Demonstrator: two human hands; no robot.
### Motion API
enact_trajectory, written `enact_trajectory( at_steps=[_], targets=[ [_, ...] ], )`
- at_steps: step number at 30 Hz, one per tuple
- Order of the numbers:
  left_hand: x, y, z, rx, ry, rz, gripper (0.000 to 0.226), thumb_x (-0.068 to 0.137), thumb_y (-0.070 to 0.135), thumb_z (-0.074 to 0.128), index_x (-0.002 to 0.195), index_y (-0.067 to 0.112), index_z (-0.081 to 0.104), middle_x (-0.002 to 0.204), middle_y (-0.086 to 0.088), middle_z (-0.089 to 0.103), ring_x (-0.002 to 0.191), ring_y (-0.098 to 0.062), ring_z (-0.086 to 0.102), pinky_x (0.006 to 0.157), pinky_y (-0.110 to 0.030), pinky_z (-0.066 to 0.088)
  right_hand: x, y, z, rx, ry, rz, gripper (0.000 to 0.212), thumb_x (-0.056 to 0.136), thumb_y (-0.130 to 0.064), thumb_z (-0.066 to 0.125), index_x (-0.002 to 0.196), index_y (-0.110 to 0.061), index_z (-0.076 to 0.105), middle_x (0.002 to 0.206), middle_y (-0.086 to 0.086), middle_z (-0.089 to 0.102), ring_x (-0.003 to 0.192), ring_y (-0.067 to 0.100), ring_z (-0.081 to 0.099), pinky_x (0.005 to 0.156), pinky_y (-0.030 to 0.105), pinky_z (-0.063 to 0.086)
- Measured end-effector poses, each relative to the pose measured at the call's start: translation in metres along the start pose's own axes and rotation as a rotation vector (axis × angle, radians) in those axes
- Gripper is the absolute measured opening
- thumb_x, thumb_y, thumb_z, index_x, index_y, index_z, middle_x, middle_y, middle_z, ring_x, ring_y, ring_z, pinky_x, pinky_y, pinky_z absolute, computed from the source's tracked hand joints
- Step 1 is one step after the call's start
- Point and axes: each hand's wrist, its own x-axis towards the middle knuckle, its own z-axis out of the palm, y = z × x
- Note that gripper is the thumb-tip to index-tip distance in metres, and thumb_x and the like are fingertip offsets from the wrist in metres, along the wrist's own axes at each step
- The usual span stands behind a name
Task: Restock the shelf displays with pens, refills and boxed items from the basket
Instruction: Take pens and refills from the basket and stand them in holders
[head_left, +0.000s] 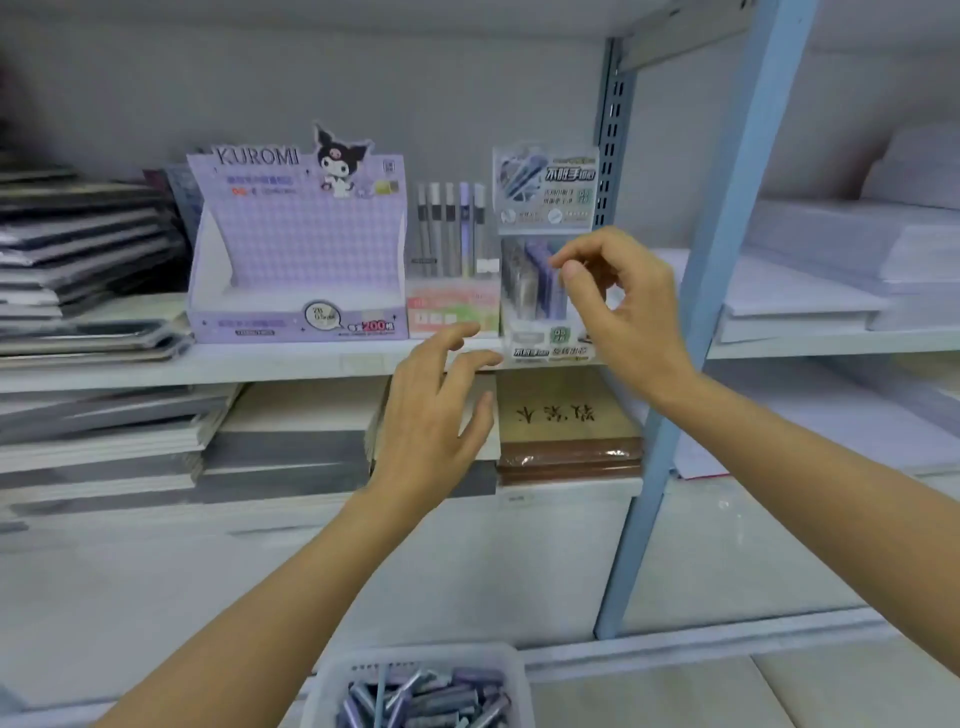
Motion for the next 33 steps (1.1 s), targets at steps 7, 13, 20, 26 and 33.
enact_trajectory(
  at_steps=[7,13,20,26,33],
  targets=[
    [-0.180,-0.061,0.022,0.018,-0.310,-0.345,0.030,0.084,-0.001,0.063,0.113,0.004,0.062,0.106,-0.011,0.060,0.091,-0.030,0.055,0.075,-0.039,0.043,-0.159,-0.031,0.105,0.236,-0.704,0.220,0.008,0.091,-0.019,0.058,0.094,-0.020,0.066,0.081,-0.009,0.065,0.064,0.010,0.057,0.059,0.018,0.043],
    [-0.339,-0.096,0.026,0.088,-0.884,-0.790,0.043,0.100,0.022,0.048,0.141,0.012,0.043,0.153,-0.011,0.035,0.138,-0.026,0.036,0.110,-0.035,0.030,-0.318,0.032,0.180,0.044,-1.343,0.452,0.030,0.092,-0.018,0.059,0.121,-0.015,0.058,0.117,0.004,0.062,0.098,0.020,0.061,0.080,0.029,0.046],
    [-0.406,-0.104,0.026,0.056,-1.127,-0.957,0.060,0.105,0.034,0.033,0.155,0.014,0.008,0.163,0.000,-0.007,0.149,-0.016,0.009,0.119,-0.027,0.013,-0.417,0.069,0.213,-0.276,-1.378,0.612,0.051,0.094,-0.034,0.058,0.138,-0.016,0.040,0.133,0.007,0.045,0.119,0.025,0.049,0.093,0.036,0.043],
    [-0.420,-0.100,0.031,0.005,-0.898,-0.956,0.050,0.101,0.023,0.048,0.147,0.008,0.036,0.161,-0.004,0.017,0.143,-0.025,0.029,0.114,-0.034,0.031,-0.453,0.071,0.232,-0.322,-1.375,0.571,0.062,0.093,-0.040,0.059,0.141,-0.011,0.033,0.139,0.011,0.036,0.116,0.029,0.050,0.087,0.037,0.042],
    [-0.426,-0.104,0.038,0.038,-0.794,-0.933,0.036,0.094,0.011,0.059,0.128,0.002,0.056,0.146,-0.019,0.041,0.124,-0.038,0.048,0.100,-0.048,0.045,-0.453,0.081,0.229,-0.056,-1.328,0.707,0.026,0.095,-0.032,0.057,0.110,-0.012,0.049,0.099,0.004,0.058,0.083,0.020,0.057,0.063,0.031,0.039]
  ],
)
